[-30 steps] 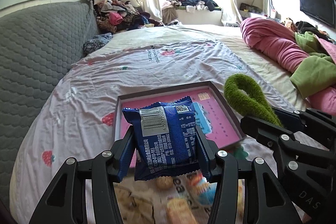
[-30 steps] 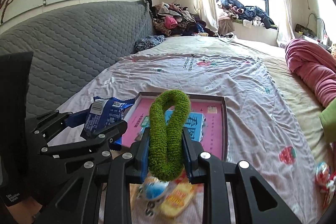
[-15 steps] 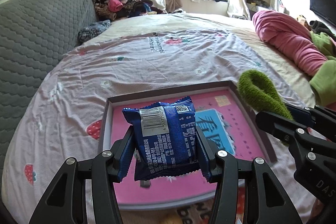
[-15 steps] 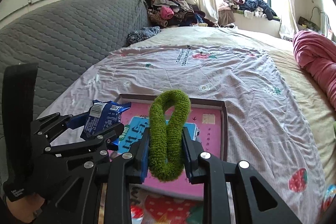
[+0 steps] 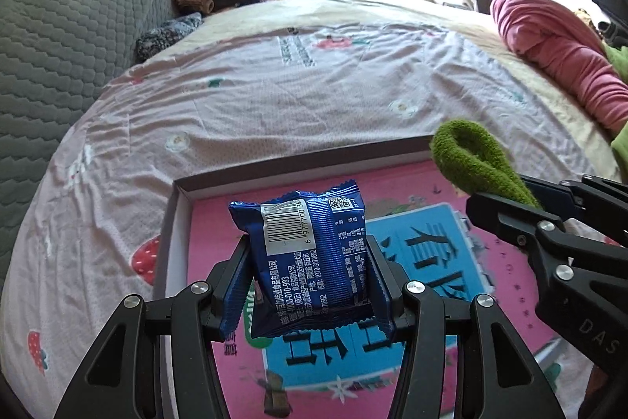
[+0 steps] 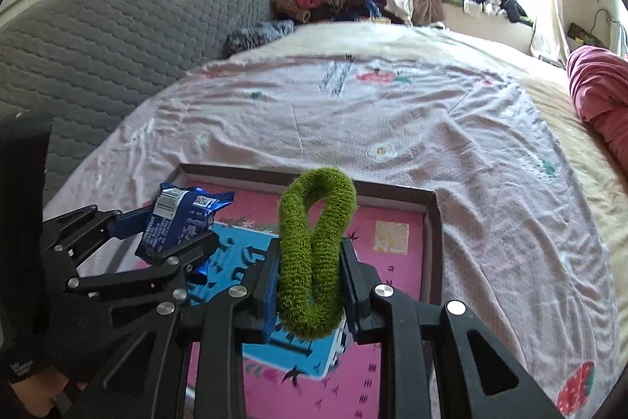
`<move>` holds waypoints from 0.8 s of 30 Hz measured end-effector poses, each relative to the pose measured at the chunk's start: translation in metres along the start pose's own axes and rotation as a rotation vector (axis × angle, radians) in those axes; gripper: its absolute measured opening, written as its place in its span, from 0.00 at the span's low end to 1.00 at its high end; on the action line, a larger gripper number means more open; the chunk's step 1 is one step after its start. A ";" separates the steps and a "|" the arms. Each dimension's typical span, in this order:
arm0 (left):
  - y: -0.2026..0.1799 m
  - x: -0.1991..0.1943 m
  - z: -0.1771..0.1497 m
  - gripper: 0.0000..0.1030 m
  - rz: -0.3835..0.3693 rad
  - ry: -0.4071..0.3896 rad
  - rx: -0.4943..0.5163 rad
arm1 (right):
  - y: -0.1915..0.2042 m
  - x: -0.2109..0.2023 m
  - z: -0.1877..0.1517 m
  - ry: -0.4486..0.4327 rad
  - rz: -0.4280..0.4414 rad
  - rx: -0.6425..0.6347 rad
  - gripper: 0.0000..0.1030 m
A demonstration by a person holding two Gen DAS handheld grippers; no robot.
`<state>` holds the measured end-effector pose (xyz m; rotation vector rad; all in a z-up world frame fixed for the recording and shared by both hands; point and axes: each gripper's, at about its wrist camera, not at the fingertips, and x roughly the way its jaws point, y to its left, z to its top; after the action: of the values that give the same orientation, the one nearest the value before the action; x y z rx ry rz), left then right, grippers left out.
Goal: Organize objects
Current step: 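Carry the blue packet and green ring over the pink tray with both grippers, then open left gripper to drop packet while right gripper releases ring onto book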
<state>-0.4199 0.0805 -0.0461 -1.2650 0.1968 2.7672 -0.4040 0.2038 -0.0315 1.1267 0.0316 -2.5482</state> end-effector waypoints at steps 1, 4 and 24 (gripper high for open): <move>0.000 0.006 0.001 0.54 0.004 0.014 0.005 | -0.002 0.008 0.001 0.023 -0.002 0.003 0.27; 0.000 0.016 0.004 0.54 0.001 0.028 0.007 | -0.004 0.026 0.001 0.062 0.001 0.003 0.27; 0.001 0.051 0.007 0.55 0.016 0.121 -0.009 | -0.011 0.063 -0.008 0.167 -0.015 0.029 0.30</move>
<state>-0.4586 0.0821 -0.0804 -1.4400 0.2049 2.7095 -0.4411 0.1957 -0.0837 1.3523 0.0446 -2.4688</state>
